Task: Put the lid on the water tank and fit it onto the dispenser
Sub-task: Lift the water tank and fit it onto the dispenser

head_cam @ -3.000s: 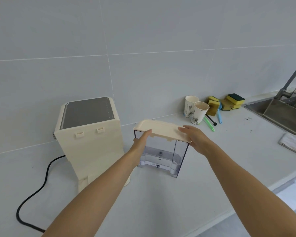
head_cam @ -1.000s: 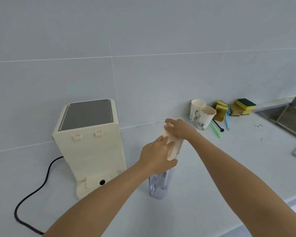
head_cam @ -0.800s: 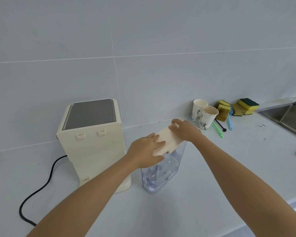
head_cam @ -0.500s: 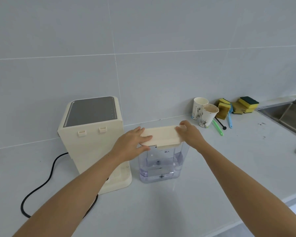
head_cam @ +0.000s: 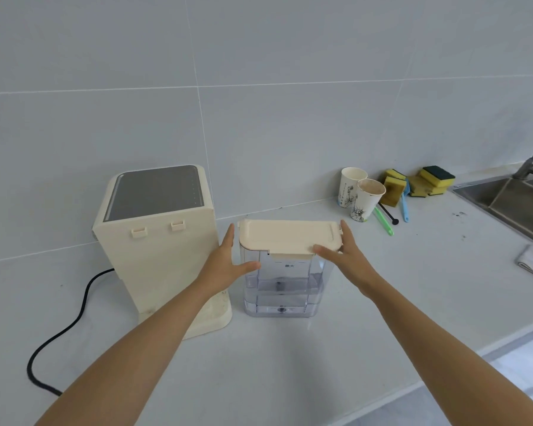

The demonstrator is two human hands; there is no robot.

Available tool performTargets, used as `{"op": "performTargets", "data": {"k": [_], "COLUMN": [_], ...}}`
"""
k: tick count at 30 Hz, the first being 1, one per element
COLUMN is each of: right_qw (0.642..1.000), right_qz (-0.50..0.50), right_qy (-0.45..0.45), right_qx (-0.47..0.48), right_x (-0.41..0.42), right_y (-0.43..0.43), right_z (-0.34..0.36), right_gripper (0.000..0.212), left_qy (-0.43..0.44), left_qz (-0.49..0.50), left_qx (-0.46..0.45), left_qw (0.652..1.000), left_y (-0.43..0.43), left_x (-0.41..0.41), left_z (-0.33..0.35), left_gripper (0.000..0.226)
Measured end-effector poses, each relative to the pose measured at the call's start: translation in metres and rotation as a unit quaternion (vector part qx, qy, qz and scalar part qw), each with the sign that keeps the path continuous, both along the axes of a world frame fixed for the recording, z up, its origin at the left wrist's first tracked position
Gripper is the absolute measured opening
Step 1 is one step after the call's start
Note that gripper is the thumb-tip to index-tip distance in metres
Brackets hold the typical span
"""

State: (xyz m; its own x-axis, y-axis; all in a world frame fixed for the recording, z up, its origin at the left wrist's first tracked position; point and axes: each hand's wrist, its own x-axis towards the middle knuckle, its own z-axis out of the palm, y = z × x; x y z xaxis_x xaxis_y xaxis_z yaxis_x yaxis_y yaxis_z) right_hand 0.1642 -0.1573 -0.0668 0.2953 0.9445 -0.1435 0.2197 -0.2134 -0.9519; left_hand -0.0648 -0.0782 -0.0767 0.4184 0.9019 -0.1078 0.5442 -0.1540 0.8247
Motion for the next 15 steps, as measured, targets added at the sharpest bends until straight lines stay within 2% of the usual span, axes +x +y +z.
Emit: {"op": "performTargets", "data": {"k": [2,4,8,15], "right_qw": [1.000,0.998,0.996,0.988], "right_qz": [0.024,0.053,0.068,0.043], "right_qy": [0.011,-0.012,-0.028,-0.059], "right_qx": [-0.005,-0.006,-0.059,-0.139], "right_x": [0.005,0.007,0.010,0.017], "right_y": [-0.005,-0.006,0.000,0.017], "right_z": [-0.011,-0.022,-0.046,-0.075], "right_gripper": [0.101,0.092,0.093,0.108], "left_qy": [-0.028,-0.031,0.006,0.065], "left_qz": [0.010,0.015,-0.004,0.037], "left_qx": [-0.066,-0.106,-0.124,-0.138], "left_qw": [0.997,0.994,0.992,0.988], "left_y": [0.003,0.006,0.006,0.015], "left_x": [0.001,0.003,0.012,0.020], "left_z": [-0.009,-0.017,-0.026,-0.031], "left_gripper": [0.105,0.105,0.094,0.082]}}
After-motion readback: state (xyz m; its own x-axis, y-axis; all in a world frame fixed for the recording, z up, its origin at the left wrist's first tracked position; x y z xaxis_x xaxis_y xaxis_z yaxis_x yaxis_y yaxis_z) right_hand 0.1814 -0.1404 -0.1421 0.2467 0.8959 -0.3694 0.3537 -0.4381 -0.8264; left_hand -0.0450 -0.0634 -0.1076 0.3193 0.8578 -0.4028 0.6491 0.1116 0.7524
